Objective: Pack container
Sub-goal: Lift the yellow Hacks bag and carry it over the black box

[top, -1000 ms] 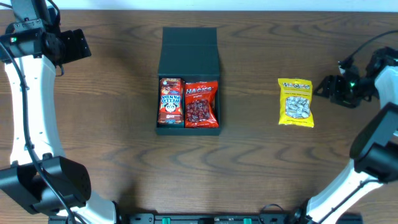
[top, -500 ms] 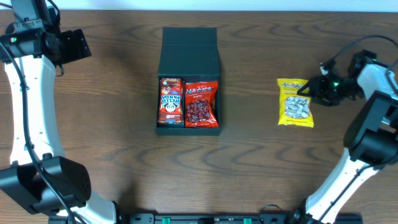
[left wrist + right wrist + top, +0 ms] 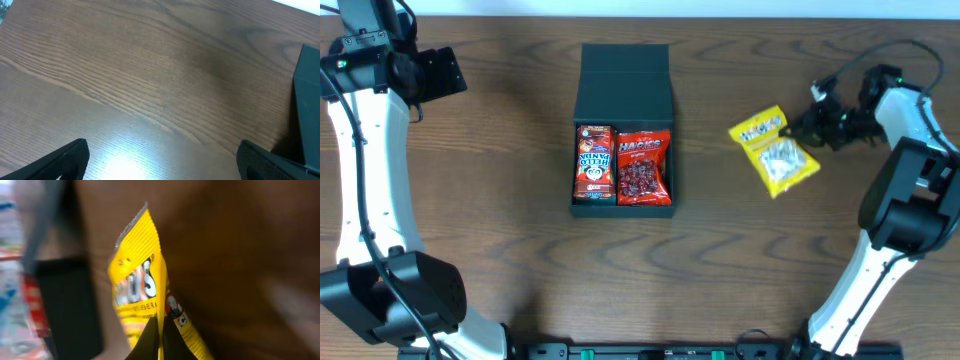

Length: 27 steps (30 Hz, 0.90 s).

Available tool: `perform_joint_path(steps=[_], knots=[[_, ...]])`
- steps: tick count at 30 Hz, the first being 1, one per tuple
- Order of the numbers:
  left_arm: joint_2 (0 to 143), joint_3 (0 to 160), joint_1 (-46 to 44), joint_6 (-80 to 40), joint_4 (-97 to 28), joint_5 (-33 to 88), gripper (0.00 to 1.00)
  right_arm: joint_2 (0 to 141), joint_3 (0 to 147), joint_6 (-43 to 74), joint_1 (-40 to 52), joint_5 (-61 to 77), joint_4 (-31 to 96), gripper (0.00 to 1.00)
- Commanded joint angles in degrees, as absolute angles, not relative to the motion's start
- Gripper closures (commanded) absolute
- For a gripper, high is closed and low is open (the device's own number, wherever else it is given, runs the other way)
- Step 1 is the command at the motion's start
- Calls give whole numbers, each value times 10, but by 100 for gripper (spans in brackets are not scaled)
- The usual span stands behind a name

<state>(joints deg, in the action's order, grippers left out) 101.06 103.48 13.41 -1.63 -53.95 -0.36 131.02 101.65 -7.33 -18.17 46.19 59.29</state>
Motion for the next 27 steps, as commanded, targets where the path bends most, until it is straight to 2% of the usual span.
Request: perform_joint_path(steps=[1, 4, 9, 13, 19, 27], knots=[[1016, 1037, 136, -17, -542, -3, 5, 1305, 1095, -16, -162, 569, 601, 99], [1016, 1037, 136, -17, -542, -3, 5, 1305, 1147, 55, -137, 604, 602, 99], [1016, 1037, 136, -17, -542, -3, 5, 1300, 1214, 95, -67, 626, 605, 98], [1016, 1037, 136, -17, -544, -4, 5, 1288, 1234, 97, 3, 618, 605, 98], [1016, 1037, 136, -17, -550, -3, 5, 1271, 1234, 179, 88, 578, 605, 98], [1016, 1037, 136, -17, -557, -3, 5, 1269, 1234, 486, 150, 464, 624, 98]])
